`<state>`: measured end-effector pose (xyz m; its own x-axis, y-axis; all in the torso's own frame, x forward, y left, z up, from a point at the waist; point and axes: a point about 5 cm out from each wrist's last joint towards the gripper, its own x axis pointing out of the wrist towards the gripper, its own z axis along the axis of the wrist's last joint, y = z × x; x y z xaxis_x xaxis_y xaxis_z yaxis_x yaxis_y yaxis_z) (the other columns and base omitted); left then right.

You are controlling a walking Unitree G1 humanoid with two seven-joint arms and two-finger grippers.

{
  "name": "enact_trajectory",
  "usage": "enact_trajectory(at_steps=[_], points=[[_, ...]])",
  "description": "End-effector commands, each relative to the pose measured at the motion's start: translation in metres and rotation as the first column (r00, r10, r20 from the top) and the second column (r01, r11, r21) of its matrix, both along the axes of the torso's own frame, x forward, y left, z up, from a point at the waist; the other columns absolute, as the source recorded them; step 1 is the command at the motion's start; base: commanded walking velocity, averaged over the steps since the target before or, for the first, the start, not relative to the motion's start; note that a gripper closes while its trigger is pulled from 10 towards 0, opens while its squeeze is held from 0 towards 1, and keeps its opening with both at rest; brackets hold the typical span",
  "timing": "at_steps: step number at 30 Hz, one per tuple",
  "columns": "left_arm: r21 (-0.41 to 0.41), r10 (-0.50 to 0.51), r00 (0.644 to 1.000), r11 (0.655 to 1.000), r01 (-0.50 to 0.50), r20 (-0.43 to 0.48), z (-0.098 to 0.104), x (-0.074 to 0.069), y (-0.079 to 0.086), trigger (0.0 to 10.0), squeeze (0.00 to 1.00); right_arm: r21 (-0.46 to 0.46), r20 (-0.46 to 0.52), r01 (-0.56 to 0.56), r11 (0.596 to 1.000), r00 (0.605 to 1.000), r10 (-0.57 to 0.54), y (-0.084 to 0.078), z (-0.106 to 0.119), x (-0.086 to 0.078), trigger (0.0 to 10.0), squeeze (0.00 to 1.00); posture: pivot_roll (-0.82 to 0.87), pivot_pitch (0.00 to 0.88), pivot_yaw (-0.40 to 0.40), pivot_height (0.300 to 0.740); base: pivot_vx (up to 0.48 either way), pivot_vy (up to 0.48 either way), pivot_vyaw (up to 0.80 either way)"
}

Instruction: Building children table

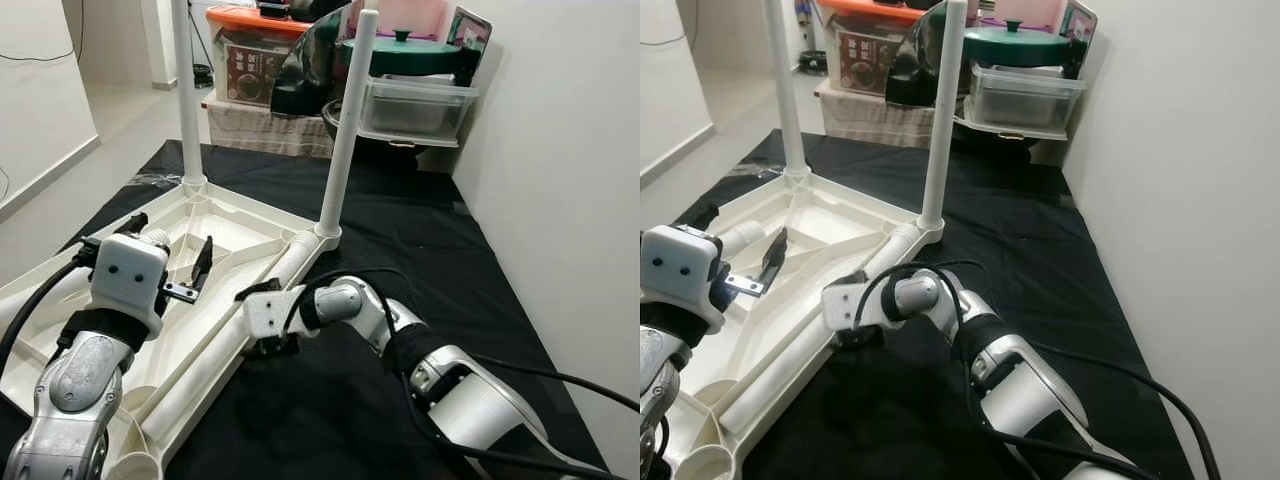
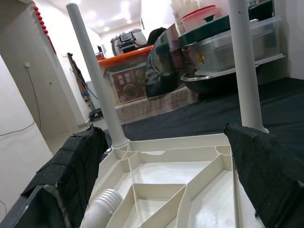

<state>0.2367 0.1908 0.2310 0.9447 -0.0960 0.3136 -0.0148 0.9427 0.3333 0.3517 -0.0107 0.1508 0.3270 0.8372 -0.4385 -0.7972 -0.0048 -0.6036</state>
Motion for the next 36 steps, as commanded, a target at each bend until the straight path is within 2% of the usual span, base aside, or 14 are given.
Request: enact_trajectory(at_steps=[1,2,3,5,10,14,16,18,19,23,26,29,35,36], points=[[-0.018,0.018,1.0,1.0,-0.018,-0.022,-0.004,0.001,0.0,10.0,0.0,0.144,-0.018,0.136,0.98,0.991,-0.135,0.0,0.013,0.01,10.0,1.0,0.15,0.0,-0.123,0.74,0.0,0.0,0.0],[-0.023,0.022,0.999,0.999,-0.022,-0.024,-0.005,0.002,-0.001,10.0,0.0,0.264,-0.083,0.258,0.929,0.966,-0.244,-0.004,0.019,0.017,10.0,0.0,0.15,0.0,-0.117,0.74,0.0,0.0,0.0],[-0.023,0.022,0.999,0.999,-0.022,-0.024,-0.005,0.002,-0.001,10.0,0.0,0.264,-0.083,0.258,0.929,0.966,-0.244,-0.004,0.019,0.017,10.0,0.0,0.15,0.0,-0.117,0.74,0.0,0.0,0.0],[-0.029,0.017,1.0,0.999,-0.018,-0.018,-0.005,0.003,-0.004,10.0,0.0,0.38,-0.161,0.389,0.839,0.921,-0.354,-0.011,0.021,0.023,10.0,0.0,0.15,0.0,-0.109,0.74,0.0,0.0,0.4],[-0.023,0.008,1.0,1.0,-0.008,-0.016,-0.005,0.004,-0.006,10.0,0.0,0.389,-0.157,0.418,0.821,0.908,-0.389,-0.013,0.017,0.023,10.0,0.0,0.15,0.0,-0.105,0.74,0.0,0.0,0.8],[-0.019,-0.002,1.0,1.0,0.002,-0.018,-0.006,0.004,-0.009,10.0,0.0,0.331,-0.165,0.343,0.879,0.938,-0.305,-0.014,0.003,0.014,10.0,0.0,0.15,0.0,-0.108,0.74,0.0,0.0,0.8],[-0.019,-0.002,1.0,1.0,0.002,-0.018,-0.006,0.004,-0.009,10.0,0.0,0.331,-0.165,0.343,0.879,0.938,-0.305,-0.014,0.003,0.014,10.0,0.0,0.15,0.0,-0.108,0.74,0.0,0.0,0.8],[-0.027,0.007,1.0,1.0,-0.008,-0.016,-0.006,0.002,-0.007,10.0,0.0,0.275,-0.114,0.221,0.936,0.974,-0.196,-0.016,0.006,0.011,10.0,0.0,0.16,0.0,-0.12,0.74,0.0,0.0,0.8],[-0.029,0.01,1.0,1.0,-0.01,-0.015,-0.005,0.002,-0.007,10.0,0.0,0.266,-0.103,0.204,0.942,0.978,-0.182,-0.017,0.009,0.012,10.0,0.0,0.16,0.0,-0.12,0.74,0.0,0.0,0.8],[-0.035,0.009,1.0,0.999,-0.01,-0.009,-0.004,0.001,-0.007,10.0,0.0,0.273,-0.102,0.189,0.943,0.981,-0.167,-0.019,0.018,0.015,10.0,0.0,0.16,0.0,-0.124,0.74,0.0,0.0,0.8],[-0.035,0.004,1.0,0.999,-0.004,-0.003,-0.003,0.0,-0.008,10.0,0.0,0.302,-0.112,0.191,0.934,0.98,-0.164,-0.02,0.034,0.021,10.0,0.0,0.17,0.0,-0.129,0.74,0.0,0.0,0.8],[-0.022,-0.007,1.0,1.0,0.007,-0.004,-0.004,-0.001,-0.01,10.0,0.0,0.35,-0.12,0.233,0.907,0.972,-0.203,-0.024,0.056,0.031,10.0,0.0,0.17,0.0,-0.133,0.74,0.0,0.0,0.8],[-0.018,-0.013,1.0,1.0,0.013,-0.01,-0.006,-0.002,-0.012,10.0,0.0,0.36,-0.117,0.251,0.899,0.968,-0.223,-0.03,0.063,0.035,10.0,0.0,0.17,0.0,-0.135,0.74,0.0,0.0,0.8],[-0.018,-0.022,1.0,1.0,0.022,-0.017,-0.007,-0.003,-0.014,10.0,0.0,0.354,-0.107,0.251,0.901,0.968,-0.228,-0.035,0.066,0.037,10.0,0.0,0.17,0.0,-0.135,0.74,0.0,0.0,0.8]])
